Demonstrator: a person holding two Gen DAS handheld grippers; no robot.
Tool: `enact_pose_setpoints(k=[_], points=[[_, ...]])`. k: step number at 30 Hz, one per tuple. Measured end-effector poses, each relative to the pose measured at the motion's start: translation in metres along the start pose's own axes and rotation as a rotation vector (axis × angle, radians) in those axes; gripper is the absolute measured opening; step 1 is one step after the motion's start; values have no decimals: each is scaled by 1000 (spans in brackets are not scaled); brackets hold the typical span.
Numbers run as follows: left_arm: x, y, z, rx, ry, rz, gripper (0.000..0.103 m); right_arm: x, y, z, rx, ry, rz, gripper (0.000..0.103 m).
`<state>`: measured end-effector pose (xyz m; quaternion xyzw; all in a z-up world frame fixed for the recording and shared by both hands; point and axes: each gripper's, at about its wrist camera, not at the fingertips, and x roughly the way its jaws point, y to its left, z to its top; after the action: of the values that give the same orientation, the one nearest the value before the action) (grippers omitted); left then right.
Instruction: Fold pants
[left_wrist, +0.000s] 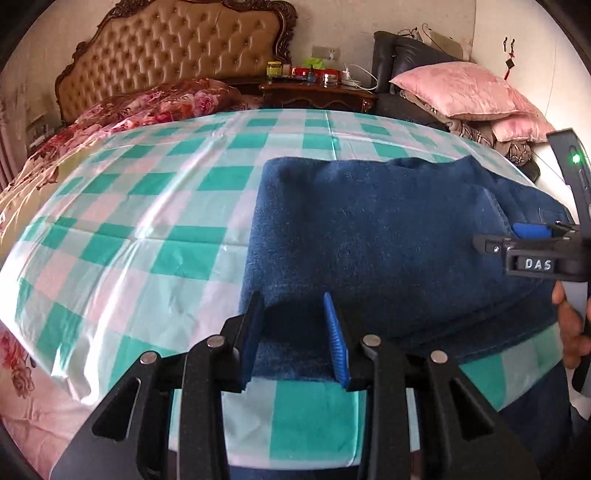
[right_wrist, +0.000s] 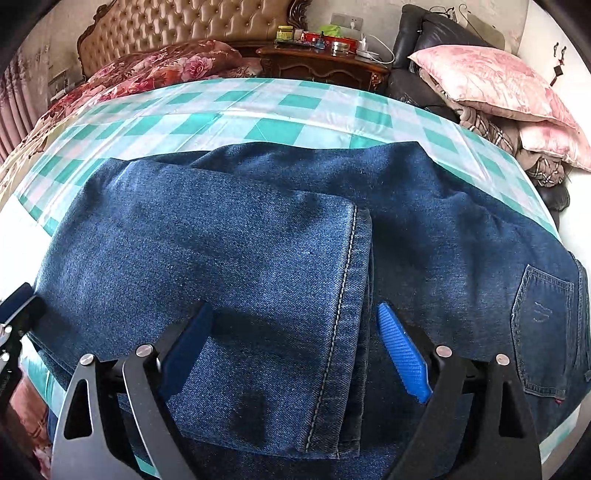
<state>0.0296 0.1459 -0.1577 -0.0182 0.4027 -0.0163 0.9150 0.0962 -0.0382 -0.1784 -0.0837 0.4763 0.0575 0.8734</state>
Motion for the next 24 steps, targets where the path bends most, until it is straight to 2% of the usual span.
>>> enact_pose_setpoints(k=[3,4,7,11,13,15,17,19,22,24], points=[[-8,12,0,-58,-20,21,45,0,-1,0,8,-3,7,86],[-7,15,-1,-65,-15,30,45,0,-1,-1,9,-6,11,86],[-3,18,-7,-85,25,0,45,1,-3,-2,15,-9,25,86],[-1,26,-13,-129,37,-38,45,1,-5,-3,21,-10,37,87],[0,25,-13,-123,38,-55,38,-1,-6,-1,21,-7,31,86],[0,27,-14,-136,38,-77,38,-18,-9,1,36,-60,43,79],[1,28,-16,-146,34,-90,38,-30,-10,9,39,-107,84,79],[1,30,-16,-156,31,-101,37,-33,-4,23,25,-116,95,67],[1,32,-17,-173,26,-117,37,-27,6,51,17,-119,148,60],[0,34,-17,-185,28,-131,37,-11,17,69,-24,-102,133,53]])
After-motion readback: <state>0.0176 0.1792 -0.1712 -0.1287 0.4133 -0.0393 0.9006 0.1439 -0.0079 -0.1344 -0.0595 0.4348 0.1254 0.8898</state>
